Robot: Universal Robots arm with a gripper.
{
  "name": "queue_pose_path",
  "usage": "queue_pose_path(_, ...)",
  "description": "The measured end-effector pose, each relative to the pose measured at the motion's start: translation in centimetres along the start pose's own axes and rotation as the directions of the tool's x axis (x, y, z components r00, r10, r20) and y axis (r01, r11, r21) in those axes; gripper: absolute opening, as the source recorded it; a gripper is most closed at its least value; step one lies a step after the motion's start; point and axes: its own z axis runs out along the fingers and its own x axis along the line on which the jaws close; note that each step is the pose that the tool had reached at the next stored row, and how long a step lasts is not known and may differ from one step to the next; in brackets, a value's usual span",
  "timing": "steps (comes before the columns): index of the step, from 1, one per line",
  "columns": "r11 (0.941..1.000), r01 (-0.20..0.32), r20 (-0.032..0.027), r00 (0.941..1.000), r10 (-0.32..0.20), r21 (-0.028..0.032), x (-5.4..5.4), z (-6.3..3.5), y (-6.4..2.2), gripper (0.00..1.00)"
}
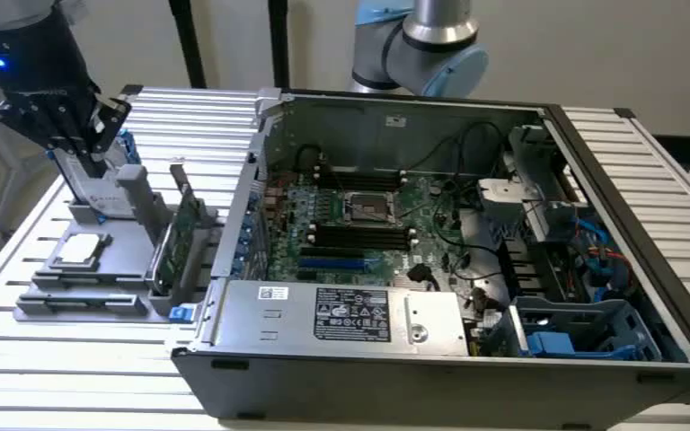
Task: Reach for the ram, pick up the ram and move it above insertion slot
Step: 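Reach for the ram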
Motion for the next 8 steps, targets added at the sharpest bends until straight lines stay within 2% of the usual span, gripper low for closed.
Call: queue_pose_path(8, 1.0000, 0.000, 0.0000, 1.0000, 0.000, 0.0000, 0.00, 0.00, 0.00, 0.11)
